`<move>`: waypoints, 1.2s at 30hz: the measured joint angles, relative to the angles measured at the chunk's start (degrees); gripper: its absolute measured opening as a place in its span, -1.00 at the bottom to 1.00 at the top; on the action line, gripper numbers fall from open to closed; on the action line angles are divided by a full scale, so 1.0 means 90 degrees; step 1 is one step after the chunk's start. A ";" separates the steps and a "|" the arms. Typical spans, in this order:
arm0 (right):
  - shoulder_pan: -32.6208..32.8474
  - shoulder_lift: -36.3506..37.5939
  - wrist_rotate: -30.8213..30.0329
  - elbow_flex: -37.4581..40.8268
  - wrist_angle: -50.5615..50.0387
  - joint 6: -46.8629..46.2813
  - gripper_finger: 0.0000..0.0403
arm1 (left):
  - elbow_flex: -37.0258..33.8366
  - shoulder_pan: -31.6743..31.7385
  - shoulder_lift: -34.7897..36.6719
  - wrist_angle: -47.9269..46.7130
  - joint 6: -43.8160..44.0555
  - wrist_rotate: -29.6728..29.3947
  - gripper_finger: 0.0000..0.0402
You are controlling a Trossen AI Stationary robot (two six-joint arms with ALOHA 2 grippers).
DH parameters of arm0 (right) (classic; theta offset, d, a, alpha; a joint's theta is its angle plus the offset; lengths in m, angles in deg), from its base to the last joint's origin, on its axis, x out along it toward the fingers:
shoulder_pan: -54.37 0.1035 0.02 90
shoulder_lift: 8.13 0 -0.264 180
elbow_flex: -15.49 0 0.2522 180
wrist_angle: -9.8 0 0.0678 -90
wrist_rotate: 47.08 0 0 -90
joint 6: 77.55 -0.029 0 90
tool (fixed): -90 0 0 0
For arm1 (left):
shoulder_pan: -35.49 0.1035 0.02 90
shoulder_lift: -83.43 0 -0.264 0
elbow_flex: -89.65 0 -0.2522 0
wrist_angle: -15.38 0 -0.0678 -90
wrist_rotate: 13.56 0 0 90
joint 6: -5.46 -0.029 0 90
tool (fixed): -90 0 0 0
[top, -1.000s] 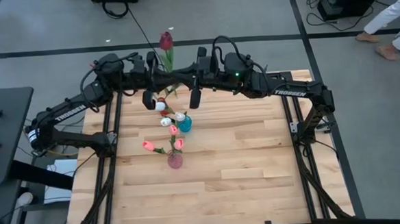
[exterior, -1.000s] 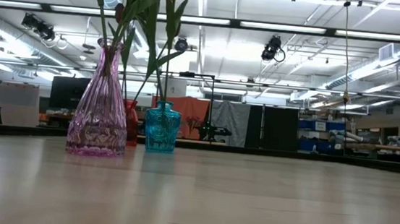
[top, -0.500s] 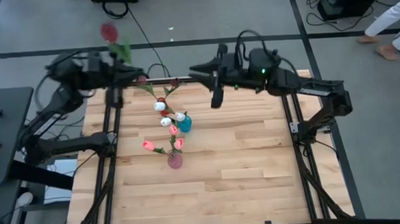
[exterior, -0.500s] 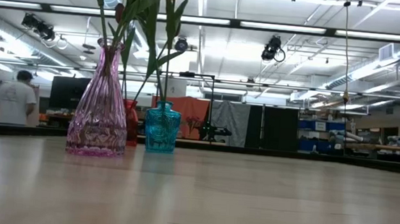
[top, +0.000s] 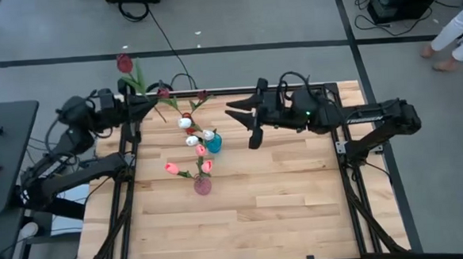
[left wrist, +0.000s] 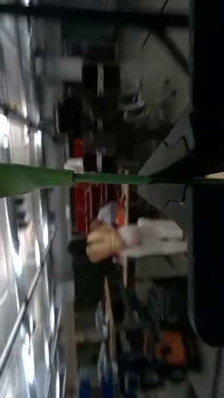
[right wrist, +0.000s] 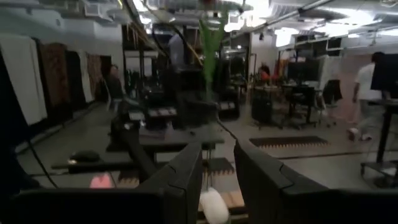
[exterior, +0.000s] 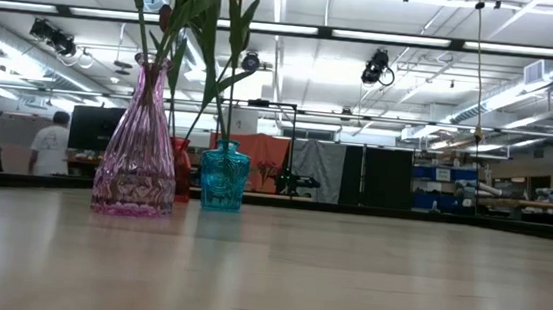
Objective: Sort flowers into vase by color
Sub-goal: Put the red flower into the red vase
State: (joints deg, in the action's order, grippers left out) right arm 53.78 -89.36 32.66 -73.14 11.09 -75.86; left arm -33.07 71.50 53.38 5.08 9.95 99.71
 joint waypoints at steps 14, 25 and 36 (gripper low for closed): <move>0.0779 -0.0022 -0.0659 0.0478 0.0087 0.0265 -0.47 | -0.2600 -0.0002 -0.0372 0.2852 0.0256 -0.1317 -0.96; 0.1088 -0.0022 -0.0860 0.0478 0.0084 0.0384 -0.47 | -0.3103 -0.0010 -0.1349 0.3577 -0.0120 -0.1430 -0.96; 0.1186 -0.0022 -0.0782 0.0478 -0.0039 0.0338 -0.47 | -0.3101 -0.0010 -0.2736 0.4942 -0.0636 -0.1945 -0.96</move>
State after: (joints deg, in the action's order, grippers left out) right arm 64.46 -89.56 25.62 -68.84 10.74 -72.82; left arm -60.97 71.41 28.75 49.55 4.22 82.20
